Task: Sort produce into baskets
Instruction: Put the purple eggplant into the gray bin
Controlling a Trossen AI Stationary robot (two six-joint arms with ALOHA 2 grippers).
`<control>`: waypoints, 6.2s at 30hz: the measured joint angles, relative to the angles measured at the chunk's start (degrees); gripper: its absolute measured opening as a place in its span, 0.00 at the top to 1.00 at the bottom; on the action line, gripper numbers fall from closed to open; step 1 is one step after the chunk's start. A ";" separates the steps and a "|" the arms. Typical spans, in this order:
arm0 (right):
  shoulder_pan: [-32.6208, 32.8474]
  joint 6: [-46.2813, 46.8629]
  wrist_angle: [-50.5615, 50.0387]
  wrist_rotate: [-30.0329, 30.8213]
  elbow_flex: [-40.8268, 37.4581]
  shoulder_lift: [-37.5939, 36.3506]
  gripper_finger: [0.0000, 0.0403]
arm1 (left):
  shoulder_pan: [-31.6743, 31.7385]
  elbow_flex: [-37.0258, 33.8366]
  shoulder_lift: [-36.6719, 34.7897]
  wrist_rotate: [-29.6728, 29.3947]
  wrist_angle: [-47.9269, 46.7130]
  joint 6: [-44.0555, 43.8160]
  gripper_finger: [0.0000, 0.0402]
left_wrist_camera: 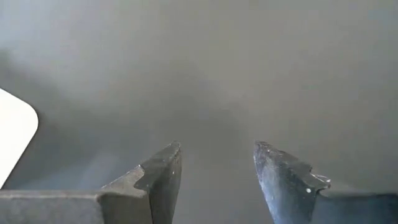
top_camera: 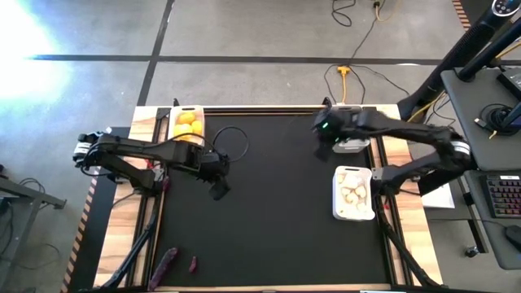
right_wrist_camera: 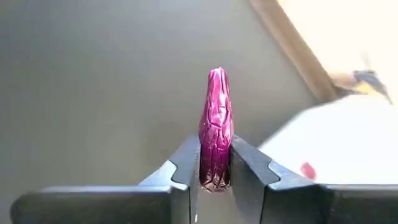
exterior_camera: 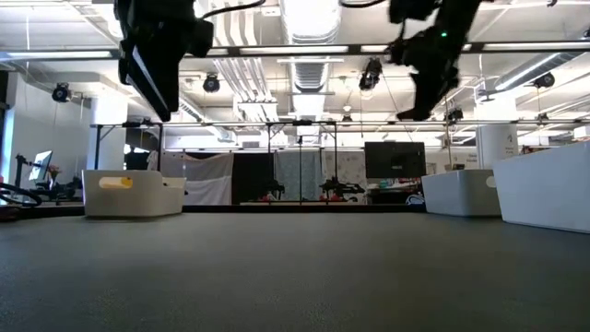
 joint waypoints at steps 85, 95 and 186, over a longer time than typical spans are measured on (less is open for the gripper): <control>15.65 24.71 11.46 5.71 -4.15 -15.27 0.42 | 13.17 -24.28 27.20 5.49 -13.80 23.03 0.27; 15.66 26.75 11.54 3.77 -4.13 -15.08 0.42 | 13.03 -23.18 31.80 6.00 -12.41 25.41 0.30; 22.04 28.28 -0.26 2.16 -4.36 -14.99 0.42 | -0.68 -21.79 34.90 19.81 -15.19 26.30 0.37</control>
